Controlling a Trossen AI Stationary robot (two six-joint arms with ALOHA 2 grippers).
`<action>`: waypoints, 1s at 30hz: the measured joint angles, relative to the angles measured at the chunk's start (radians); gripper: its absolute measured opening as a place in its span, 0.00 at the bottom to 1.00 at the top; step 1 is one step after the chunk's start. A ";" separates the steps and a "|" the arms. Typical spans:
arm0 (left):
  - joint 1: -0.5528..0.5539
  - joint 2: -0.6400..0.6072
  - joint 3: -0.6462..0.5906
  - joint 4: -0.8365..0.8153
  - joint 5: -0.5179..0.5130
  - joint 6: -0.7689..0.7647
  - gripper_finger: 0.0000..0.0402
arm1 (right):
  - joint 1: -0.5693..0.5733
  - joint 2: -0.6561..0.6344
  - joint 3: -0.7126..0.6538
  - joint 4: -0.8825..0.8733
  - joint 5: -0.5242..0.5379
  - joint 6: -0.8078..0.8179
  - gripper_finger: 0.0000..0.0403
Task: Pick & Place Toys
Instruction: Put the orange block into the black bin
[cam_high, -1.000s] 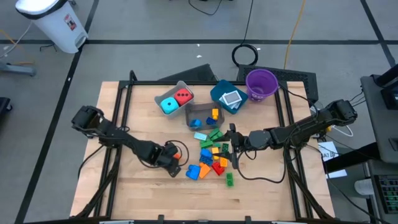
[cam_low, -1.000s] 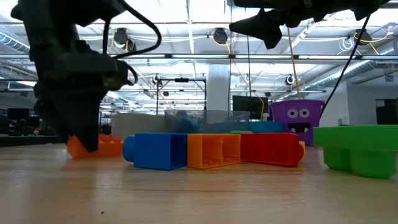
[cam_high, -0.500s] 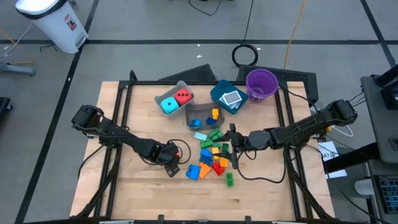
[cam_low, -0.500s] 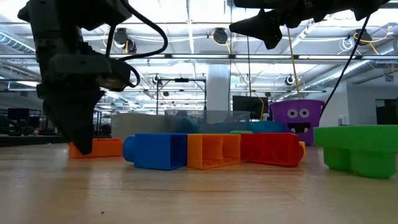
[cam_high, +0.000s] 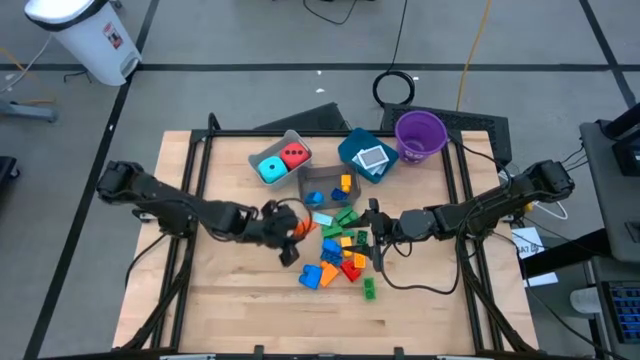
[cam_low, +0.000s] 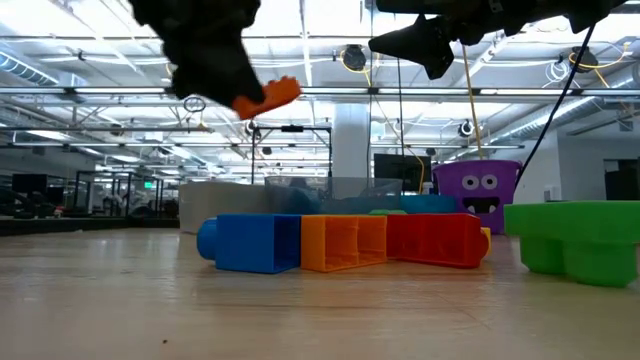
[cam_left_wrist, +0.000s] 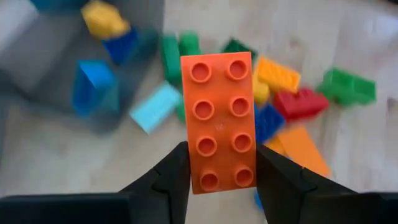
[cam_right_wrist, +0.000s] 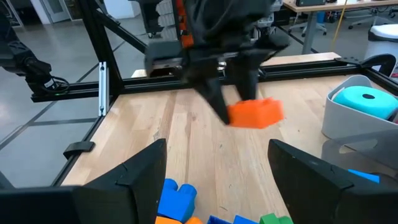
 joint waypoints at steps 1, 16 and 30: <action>0.014 0.000 0.007 0.018 -0.009 0.029 0.38 | 0.000 0.000 0.000 0.000 0.000 0.000 0.62; 0.316 0.073 0.013 0.127 0.057 0.178 0.39 | 0.000 0.000 0.000 -0.014 0.000 -0.004 0.62; 0.415 0.151 0.014 0.157 0.089 0.228 0.50 | 0.000 0.000 0.001 -0.024 0.000 -0.004 0.62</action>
